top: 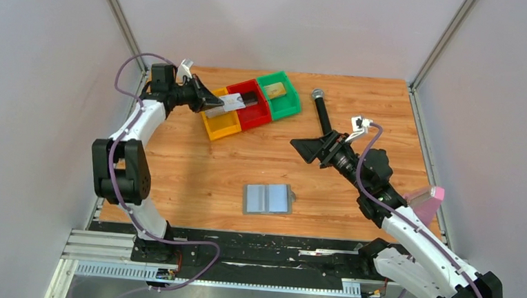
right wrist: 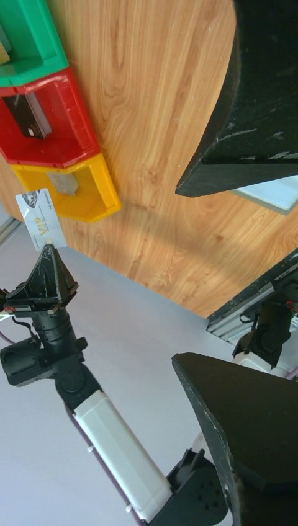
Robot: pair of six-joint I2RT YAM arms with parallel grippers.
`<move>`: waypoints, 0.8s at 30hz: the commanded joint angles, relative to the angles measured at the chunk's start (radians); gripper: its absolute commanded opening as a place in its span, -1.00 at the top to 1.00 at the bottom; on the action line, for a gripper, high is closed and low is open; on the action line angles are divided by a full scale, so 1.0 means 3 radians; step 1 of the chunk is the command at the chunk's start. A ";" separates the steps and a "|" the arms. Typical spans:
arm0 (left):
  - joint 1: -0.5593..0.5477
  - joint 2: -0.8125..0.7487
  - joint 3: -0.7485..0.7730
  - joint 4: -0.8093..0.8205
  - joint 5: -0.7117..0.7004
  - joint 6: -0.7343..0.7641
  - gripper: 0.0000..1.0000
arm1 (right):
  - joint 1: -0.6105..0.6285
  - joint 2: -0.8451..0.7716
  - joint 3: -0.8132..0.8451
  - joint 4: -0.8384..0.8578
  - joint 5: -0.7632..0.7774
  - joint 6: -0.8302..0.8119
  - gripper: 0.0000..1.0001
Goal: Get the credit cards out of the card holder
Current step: Place the credit card in the storage box.
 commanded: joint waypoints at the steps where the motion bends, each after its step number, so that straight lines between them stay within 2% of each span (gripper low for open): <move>1: 0.0224 0.0392 0.0547 -0.0707 -0.0221 0.0448 1.00 | -0.0036 -0.0001 -0.0034 -0.0085 0.0189 -0.0301 -1.00; 10: 0.0312 0.1113 0.1351 -0.1416 -0.0612 0.0926 1.00 | -0.0129 0.0141 -0.0039 -0.0033 0.0087 -0.0380 -1.00; 24: 0.0313 0.1572 0.1625 -0.1246 -0.0739 0.0932 1.00 | -0.0228 0.0375 -0.0024 0.0114 0.0015 -0.0387 -1.00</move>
